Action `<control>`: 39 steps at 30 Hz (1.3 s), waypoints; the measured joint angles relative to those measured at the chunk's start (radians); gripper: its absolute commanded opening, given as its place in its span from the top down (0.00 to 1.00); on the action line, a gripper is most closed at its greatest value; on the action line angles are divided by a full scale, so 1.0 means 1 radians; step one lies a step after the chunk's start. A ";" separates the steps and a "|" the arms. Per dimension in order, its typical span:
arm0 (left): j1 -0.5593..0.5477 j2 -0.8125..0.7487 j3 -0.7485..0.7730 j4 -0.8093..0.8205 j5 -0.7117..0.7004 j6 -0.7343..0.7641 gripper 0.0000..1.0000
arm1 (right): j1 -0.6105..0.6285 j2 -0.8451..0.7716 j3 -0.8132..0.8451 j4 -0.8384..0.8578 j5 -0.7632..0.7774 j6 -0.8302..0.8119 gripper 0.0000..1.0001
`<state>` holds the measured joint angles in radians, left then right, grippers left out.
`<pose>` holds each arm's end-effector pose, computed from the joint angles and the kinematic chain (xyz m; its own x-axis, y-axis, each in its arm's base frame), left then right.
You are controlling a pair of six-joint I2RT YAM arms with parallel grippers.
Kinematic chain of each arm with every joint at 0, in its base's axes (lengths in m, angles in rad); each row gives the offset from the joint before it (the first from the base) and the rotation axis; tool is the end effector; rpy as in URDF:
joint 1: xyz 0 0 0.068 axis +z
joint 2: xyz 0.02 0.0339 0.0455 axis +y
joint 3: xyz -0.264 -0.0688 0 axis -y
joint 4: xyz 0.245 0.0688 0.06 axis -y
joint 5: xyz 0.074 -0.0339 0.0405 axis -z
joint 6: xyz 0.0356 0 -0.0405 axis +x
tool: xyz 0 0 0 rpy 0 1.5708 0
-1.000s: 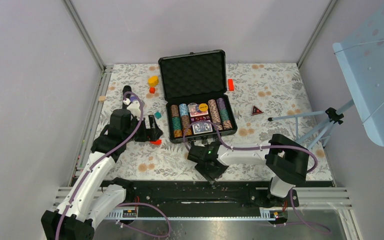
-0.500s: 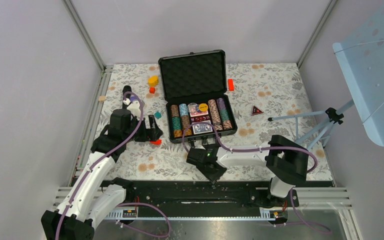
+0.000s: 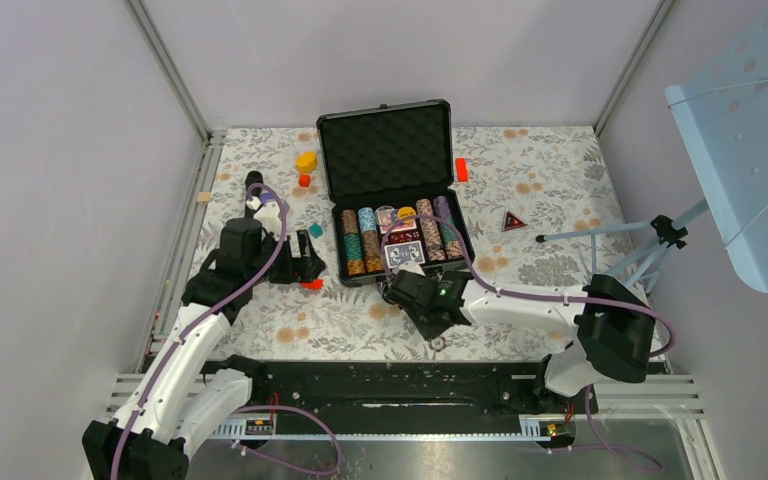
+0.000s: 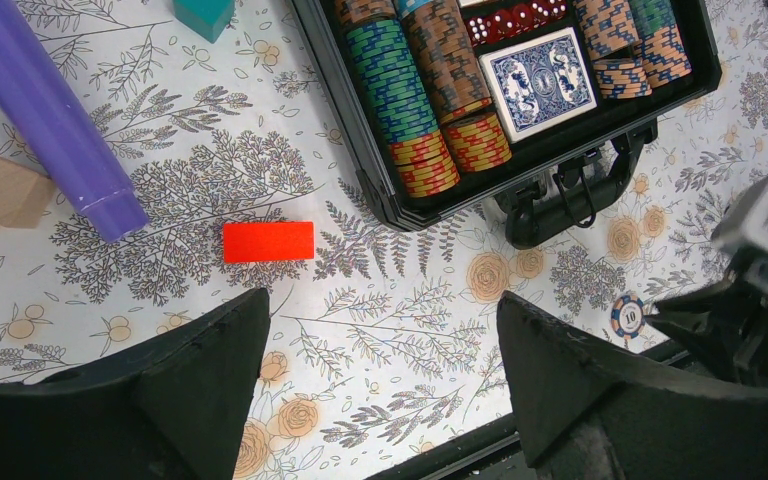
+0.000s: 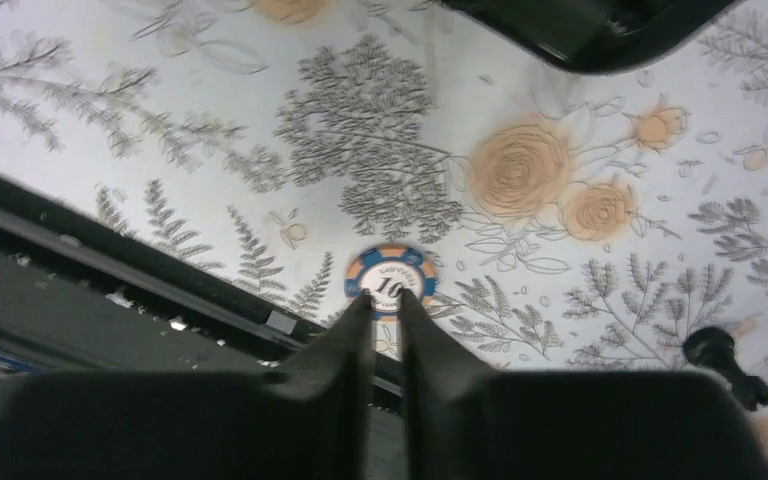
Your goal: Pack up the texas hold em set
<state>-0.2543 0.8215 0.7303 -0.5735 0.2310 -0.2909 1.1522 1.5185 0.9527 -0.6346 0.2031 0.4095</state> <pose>0.1675 -0.0520 0.2772 -0.6922 -0.1086 -0.7135 0.2305 0.9036 -0.3610 0.1222 0.2571 0.1950 -0.6921 -0.5962 -0.4069 -0.6428 0.7655 -0.0284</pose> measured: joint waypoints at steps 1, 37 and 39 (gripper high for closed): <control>0.000 0.000 0.000 0.000 0.000 0.000 0.17 | -0.015 0.000 -0.001 0.000 0.003 0.012 0.41; 0.000 0.000 0.000 0.000 0.000 0.000 0.17 | -0.075 0.019 -0.129 0.088 0.019 0.232 1.00; 0.000 0.000 0.000 0.000 0.000 0.000 0.17 | -0.085 0.002 -0.128 0.087 0.048 0.232 1.00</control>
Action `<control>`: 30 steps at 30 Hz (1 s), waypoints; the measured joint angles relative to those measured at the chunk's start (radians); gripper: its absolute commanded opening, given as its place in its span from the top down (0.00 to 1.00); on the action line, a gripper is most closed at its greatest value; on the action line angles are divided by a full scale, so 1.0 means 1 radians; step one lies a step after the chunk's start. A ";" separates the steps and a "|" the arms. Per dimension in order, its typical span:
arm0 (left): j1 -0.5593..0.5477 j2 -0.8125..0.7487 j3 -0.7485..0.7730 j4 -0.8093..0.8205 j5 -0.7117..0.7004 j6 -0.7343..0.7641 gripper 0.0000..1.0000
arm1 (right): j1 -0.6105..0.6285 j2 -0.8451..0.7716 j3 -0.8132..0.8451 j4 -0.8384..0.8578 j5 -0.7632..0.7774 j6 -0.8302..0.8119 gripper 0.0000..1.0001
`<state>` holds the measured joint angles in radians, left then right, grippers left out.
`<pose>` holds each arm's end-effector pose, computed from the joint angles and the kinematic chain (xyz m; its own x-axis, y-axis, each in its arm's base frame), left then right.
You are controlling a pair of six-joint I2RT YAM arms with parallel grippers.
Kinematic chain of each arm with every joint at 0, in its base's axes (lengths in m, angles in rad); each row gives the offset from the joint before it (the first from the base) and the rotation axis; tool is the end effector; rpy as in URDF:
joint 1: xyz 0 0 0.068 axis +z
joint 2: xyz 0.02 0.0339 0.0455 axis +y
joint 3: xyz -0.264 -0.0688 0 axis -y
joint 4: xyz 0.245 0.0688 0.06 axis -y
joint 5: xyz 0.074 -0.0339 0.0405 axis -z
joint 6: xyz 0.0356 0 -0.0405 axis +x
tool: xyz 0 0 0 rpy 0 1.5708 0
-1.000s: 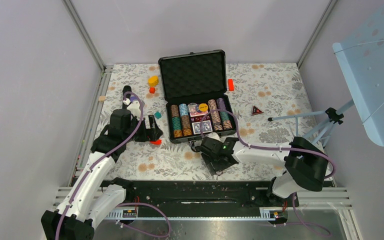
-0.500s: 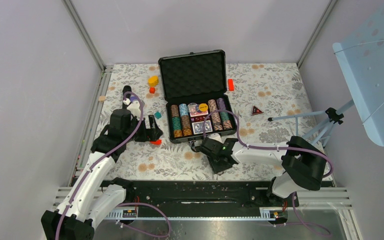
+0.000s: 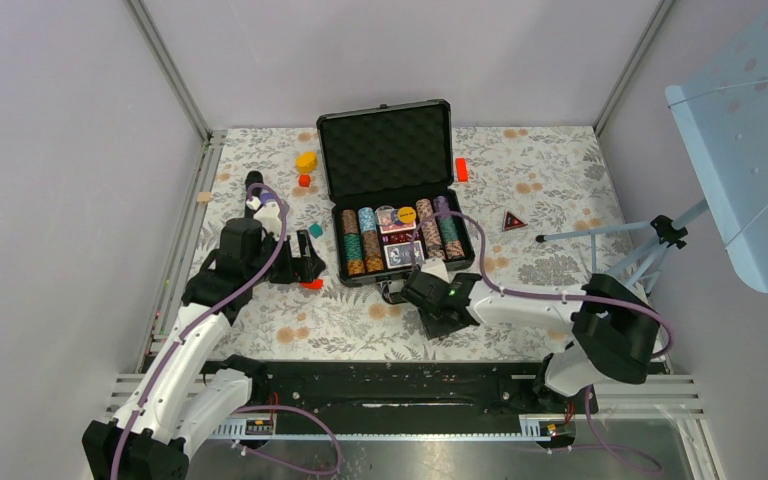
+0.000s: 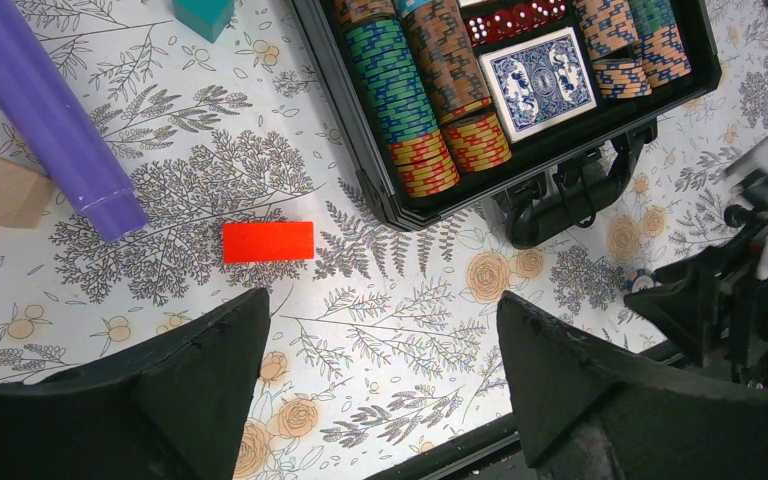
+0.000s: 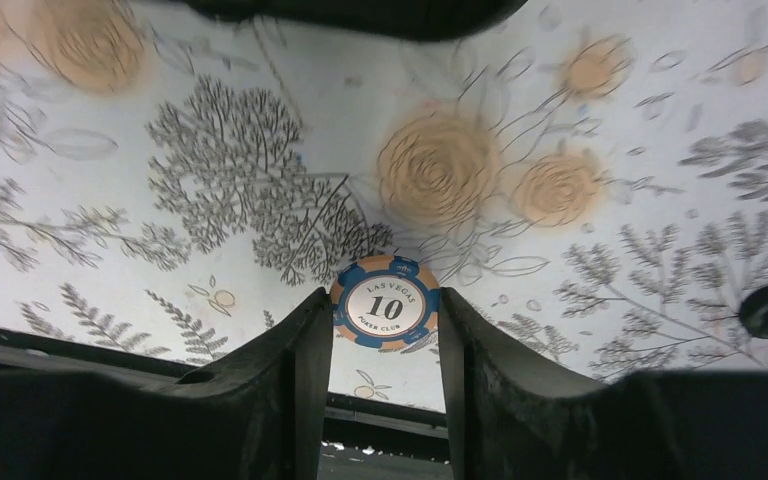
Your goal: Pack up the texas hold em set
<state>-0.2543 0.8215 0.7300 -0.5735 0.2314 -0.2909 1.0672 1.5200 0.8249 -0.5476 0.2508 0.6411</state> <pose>0.1675 -0.0520 0.2771 -0.6925 -0.1085 -0.7133 0.2306 0.9035 -0.3613 0.1371 0.2306 0.1636 -0.8505 -0.3430 -0.3988 -0.3758 0.9267 0.0044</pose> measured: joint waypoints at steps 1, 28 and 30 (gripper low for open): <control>0.000 0.000 0.000 0.000 0.000 0.000 0.17 | -0.006 -0.011 0.002 0.000 0.010 0.000 1.00; 0.000 0.000 0.000 0.000 0.000 0.000 0.17 | -0.344 0.022 0.351 0.034 0.104 -0.251 1.00; 0.000 0.000 0.000 0.000 0.000 0.000 0.17 | -0.349 0.039 0.351 0.035 0.096 -0.267 1.00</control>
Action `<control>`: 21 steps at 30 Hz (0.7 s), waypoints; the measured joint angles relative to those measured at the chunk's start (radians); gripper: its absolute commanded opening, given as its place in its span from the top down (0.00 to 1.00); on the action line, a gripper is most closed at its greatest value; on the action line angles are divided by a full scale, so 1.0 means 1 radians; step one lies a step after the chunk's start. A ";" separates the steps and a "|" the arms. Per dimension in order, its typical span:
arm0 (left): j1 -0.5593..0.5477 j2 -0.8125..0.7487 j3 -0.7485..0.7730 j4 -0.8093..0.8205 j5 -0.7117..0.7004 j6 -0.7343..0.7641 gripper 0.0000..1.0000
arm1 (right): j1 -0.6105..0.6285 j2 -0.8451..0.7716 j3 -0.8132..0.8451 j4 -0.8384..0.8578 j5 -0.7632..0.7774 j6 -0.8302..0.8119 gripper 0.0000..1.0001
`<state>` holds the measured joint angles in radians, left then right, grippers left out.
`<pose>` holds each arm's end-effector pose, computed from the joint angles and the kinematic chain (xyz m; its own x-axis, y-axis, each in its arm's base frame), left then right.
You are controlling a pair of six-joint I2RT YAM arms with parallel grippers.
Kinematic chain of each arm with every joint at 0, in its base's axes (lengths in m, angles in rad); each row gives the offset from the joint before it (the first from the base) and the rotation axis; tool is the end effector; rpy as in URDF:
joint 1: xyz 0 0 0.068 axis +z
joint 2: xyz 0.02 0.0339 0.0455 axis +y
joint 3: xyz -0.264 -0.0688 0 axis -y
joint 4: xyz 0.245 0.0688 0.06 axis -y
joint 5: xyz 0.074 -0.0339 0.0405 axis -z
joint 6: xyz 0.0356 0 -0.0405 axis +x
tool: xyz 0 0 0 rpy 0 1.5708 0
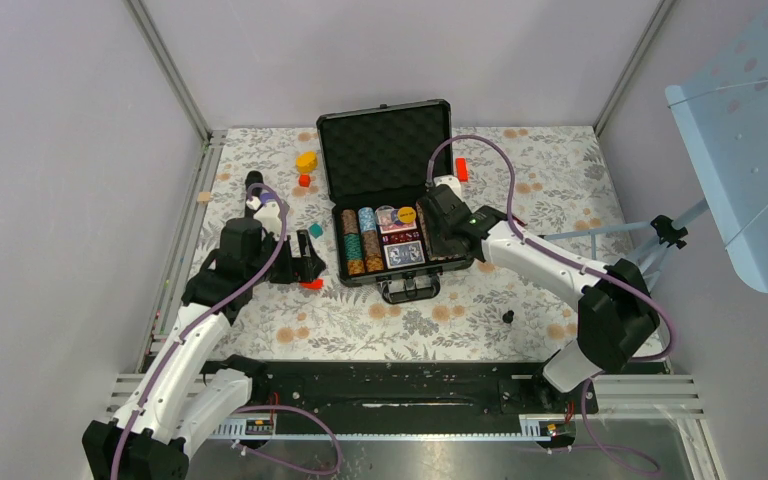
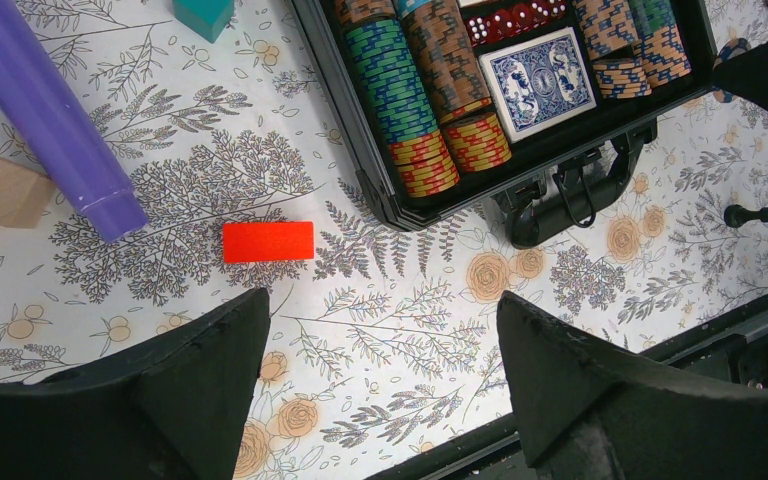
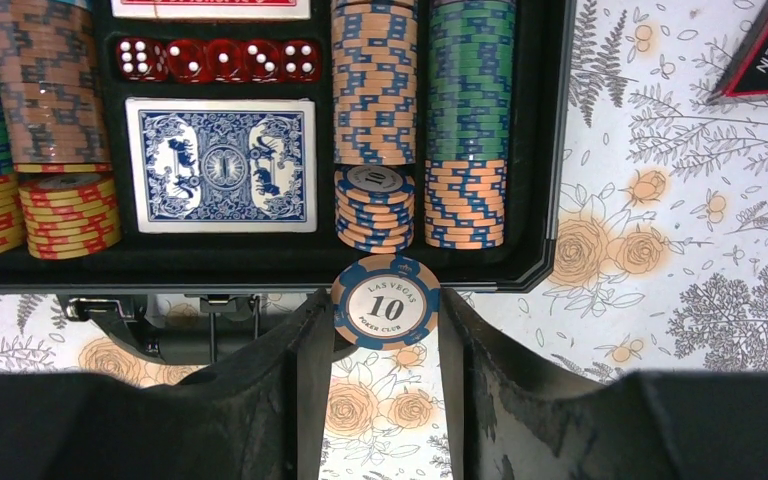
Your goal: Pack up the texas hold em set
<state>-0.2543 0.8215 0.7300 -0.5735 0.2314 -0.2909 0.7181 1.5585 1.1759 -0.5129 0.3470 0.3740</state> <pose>0.1675 -0.0520 0.2771 -0.6925 -0.1085 -0.7133 0.2306 0.9035 -0.3613 0.2592 0.2104 0.2578 -0.7147 -0.1682 -0.6789 -0.2122 0.9770 -0.0187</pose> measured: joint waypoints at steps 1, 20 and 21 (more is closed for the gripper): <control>0.000 0.000 0.000 0.000 0.000 0.000 0.17 | -0.001 0.003 0.000 0.000 -0.006 -0.007 1.00; -0.003 0.279 0.000 0.476 0.257 -0.427 0.23 | -0.015 0.013 -0.002 0.101 -0.079 -0.130 1.00; -0.005 0.298 0.001 0.489 0.262 -0.443 0.23 | -0.023 0.018 -0.002 0.106 -0.079 -0.135 1.00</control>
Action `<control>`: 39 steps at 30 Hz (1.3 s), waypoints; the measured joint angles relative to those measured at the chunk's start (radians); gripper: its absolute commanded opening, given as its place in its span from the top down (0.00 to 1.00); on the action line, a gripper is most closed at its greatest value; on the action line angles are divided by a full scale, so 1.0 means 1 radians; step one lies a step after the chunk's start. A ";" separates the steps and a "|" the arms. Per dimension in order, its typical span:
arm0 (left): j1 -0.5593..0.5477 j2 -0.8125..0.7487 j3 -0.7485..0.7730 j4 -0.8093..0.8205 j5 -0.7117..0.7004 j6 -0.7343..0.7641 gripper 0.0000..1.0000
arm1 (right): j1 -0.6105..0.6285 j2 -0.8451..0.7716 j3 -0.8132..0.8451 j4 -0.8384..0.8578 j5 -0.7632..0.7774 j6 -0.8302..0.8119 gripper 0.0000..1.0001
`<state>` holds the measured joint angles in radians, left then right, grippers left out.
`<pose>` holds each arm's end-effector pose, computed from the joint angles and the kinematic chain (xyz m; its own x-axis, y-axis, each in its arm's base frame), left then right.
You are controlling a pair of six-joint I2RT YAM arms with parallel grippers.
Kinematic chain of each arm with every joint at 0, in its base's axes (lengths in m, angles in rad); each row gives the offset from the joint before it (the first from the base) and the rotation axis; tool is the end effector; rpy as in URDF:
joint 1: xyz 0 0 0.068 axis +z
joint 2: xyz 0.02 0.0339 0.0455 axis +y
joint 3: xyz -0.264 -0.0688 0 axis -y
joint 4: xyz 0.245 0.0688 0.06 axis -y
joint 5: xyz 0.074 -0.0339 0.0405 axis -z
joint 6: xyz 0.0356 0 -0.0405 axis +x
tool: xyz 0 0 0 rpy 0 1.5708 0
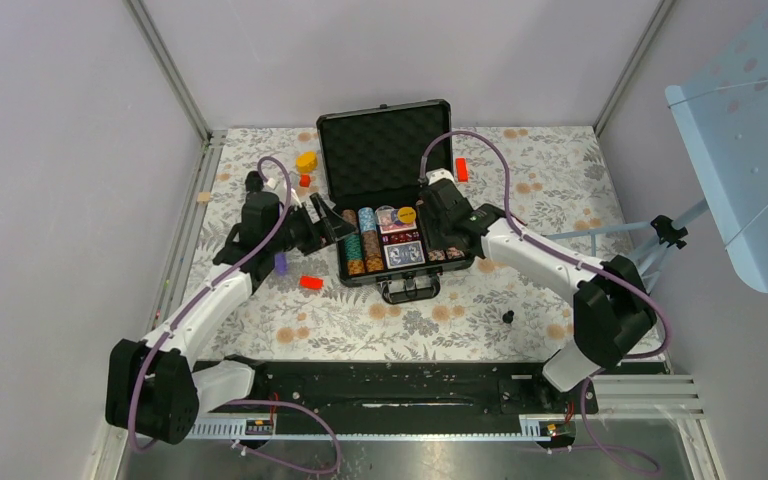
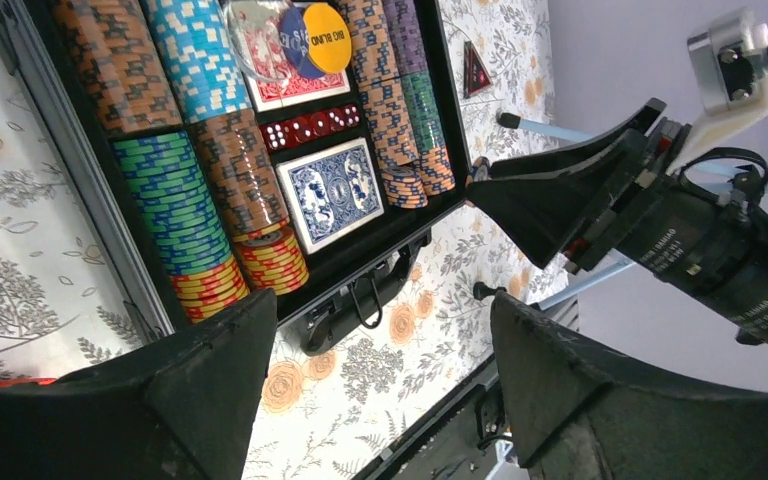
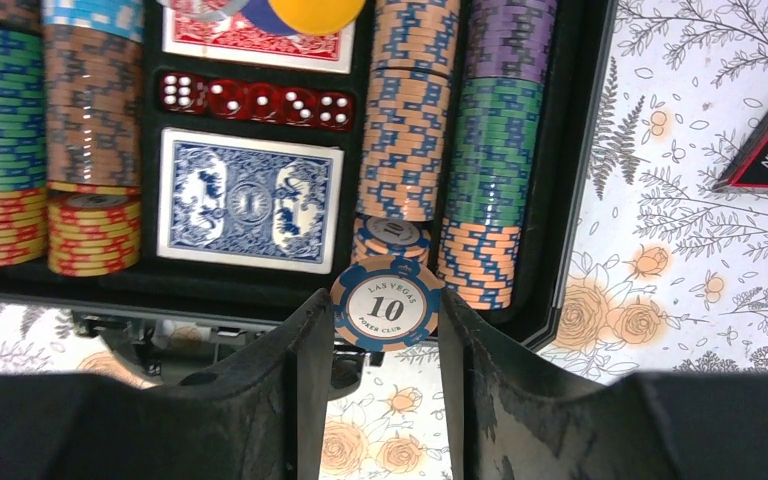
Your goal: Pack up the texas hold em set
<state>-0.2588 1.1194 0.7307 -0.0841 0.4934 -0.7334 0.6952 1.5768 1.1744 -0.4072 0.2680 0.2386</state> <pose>0.2355 -0.0798 0.2658 -0.7508 -0.4111 -0.5170 0.1756 0.6303 -0.7562 0.2712 0.2139 0.2583 -0.6531 -0.2480 -0.7156 -0.3325 0.9428 -0.0233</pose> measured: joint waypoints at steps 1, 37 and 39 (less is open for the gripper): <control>-0.002 0.016 0.000 0.011 0.004 -0.011 0.23 | -0.006 0.006 0.000 0.002 0.000 -0.003 1.00; -0.018 0.002 -0.017 0.058 0.027 -0.063 0.23 | -0.078 0.193 0.132 -0.070 -0.080 -0.061 0.39; -0.018 0.002 -0.019 0.057 0.027 -0.064 0.23 | -0.079 0.209 0.145 -0.077 -0.101 -0.063 0.39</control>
<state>-0.2768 1.1210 0.7113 -0.0269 0.5205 -0.7971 0.6167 1.7863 1.3190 -0.4843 0.1665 0.1757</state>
